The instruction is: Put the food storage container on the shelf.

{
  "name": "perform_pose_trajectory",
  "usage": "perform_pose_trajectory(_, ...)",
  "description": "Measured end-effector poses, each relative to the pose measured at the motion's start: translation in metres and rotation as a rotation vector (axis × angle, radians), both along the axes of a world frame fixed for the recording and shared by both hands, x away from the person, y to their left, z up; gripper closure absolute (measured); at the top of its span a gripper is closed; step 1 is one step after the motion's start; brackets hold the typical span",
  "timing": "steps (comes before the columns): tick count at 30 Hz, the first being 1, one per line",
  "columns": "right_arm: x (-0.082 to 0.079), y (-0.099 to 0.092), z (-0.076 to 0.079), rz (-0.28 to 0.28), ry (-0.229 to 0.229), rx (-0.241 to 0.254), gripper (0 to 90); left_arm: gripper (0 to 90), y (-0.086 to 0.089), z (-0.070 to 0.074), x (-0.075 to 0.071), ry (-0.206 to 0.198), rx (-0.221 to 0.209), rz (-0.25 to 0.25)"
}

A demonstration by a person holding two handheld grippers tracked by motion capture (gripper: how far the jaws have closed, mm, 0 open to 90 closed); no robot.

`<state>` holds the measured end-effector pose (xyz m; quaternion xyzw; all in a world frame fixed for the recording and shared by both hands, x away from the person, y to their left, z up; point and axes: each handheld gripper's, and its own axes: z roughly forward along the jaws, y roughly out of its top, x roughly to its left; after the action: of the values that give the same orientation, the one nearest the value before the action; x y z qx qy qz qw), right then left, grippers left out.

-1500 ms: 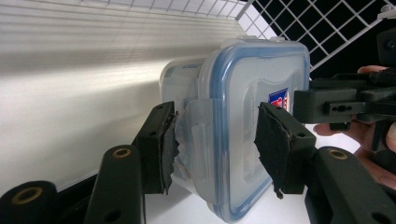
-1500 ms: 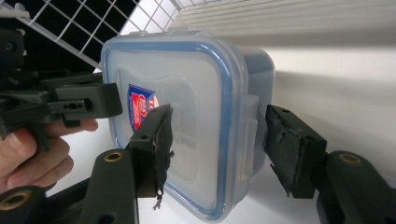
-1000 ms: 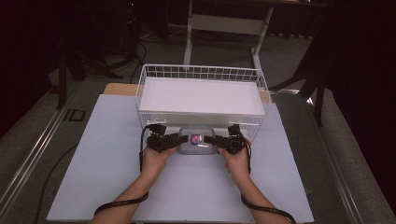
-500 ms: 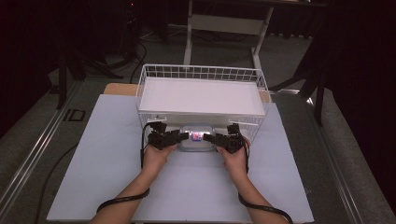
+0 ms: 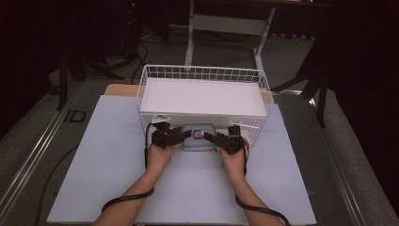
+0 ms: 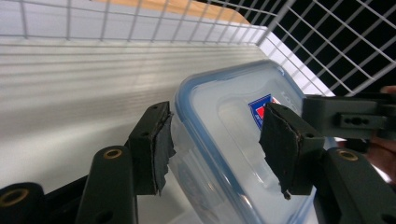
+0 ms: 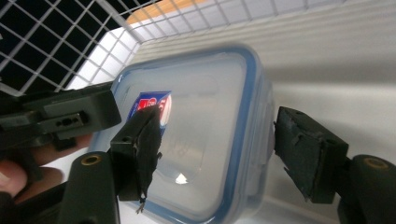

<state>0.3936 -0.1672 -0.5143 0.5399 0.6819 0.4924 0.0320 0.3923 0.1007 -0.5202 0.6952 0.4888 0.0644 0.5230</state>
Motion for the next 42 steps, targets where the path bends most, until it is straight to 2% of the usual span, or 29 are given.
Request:
perform_pose_trajectory(1,-0.001,0.001,0.002,-0.005,-0.007,-0.020,33.4,44.8,0.000,-0.001,0.001,-0.009,0.002,0.000)
perform_pose_trajectory(2,0.001,0.002,0.002,0.007,-0.046,-0.039,33.5,44.8,0.000,-0.001,0.002,-0.006,-0.002,0.000)
perform_pose_trajectory(6,-0.001,0.005,0.004,-0.008,-0.027,-0.050,33.1,45.3,-0.003,0.002,0.001,-0.010,0.019,0.012)
perform_pose_trajectory(7,-0.002,0.005,0.004,-0.008,-0.040,-0.058,33.2,45.3,-0.004,0.003,-0.001,-0.005,0.020,0.018)
perform_pose_trajectory(9,-0.003,0.004,0.004,-0.001,-0.063,-0.065,33.8,45.3,-0.002,0.004,-0.003,-0.020,0.028,-0.004)
perform_pose_trajectory(12,-0.007,0.002,0.007,0.016,-0.068,-0.053,34.0,45.2,0.001,0.008,-0.009,-0.033,0.020,0.009)
perform_pose_trajectory(14,-0.010,0.001,0.010,0.020,-0.067,-0.076,33.9,45.1,0.003,0.012,-0.013,-0.022,0.009,0.010)
perform_pose_trajectory(17,-0.013,0.000,0.013,0.019,-0.074,-0.095,33.9,45.1,0.003,0.015,-0.018,-0.023,0.027,0.015)
perform_pose_trajectory(18,-0.015,-0.001,0.015,0.019,-0.085,-0.104,33.8,45.1,0.005,0.019,-0.023,-0.044,0.050,-0.003)
perform_pose_trajectory(20,-0.021,-0.004,0.020,0.017,-0.102,-0.118,32.3,45.1,0.009,0.021,-0.028,-0.048,0.057,0.013)
perform_pose_trajectory(23,-0.029,-0.006,0.023,0.027,-0.111,-0.129,32.0,45.1,0.014,0.026,-0.036,-0.041,0.039,0.023)
perform_pose_trajectory(26,-0.038,-0.006,0.027,0.054,-0.128,-0.139,32.1,45.1,0.016,0.029,-0.046,-0.065,0.063,-0.002)
perform_pose_trajectory(29,-0.048,-0.005,0.032,0.077,-0.151,-0.144,33.8,42.9,0.017,0.032,-0.056,-0.071,0.078,-0.021)
perform_pose_trajectory(33,-0.059,-0.003,0.034,0.105,-0.172,-0.144,38.2,42.3,0.020,0.034,-0.068,-0.078,0.055,-0.052)
perform_pose_trajectory(34,-0.061,-0.002,0.034,0.112,-0.174,-0.148,40.5,39.3,0.021,0.035,-0.071,-0.074,0.047,-0.067)
perform_pose_trajectory(36,-0.065,0.000,0.032,0.122,-0.169,-0.165,40.6,33.4,0.025,0.036,-0.076,-0.083,0.004,-0.096)
perform_pose_trajectory(38,-0.070,0.002,0.030,0.118,-0.168,-0.188,43.1,21.3,0.025,0.038,-0.081,-0.086,0.017,-0.105)
perform_pose_trajectory(40,-0.073,0.003,0.028,0.123,-0.165,-0.182,46.4,18.8,0.024,0.040,-0.086,-0.100,0.045,-0.091)
perform_pose_trajectory(41,-0.074,0.004,0.027,0.124,-0.165,-0.188,52.7,16.5,0.024,0.040,-0.088,-0.107,0.054,-0.102)
perform_pose_trajectory(42,-0.075,0.005,0.026,0.135,-0.168,-0.196,55.1,12.6,0.025,0.040,-0.090,-0.108,0.043,-0.111)
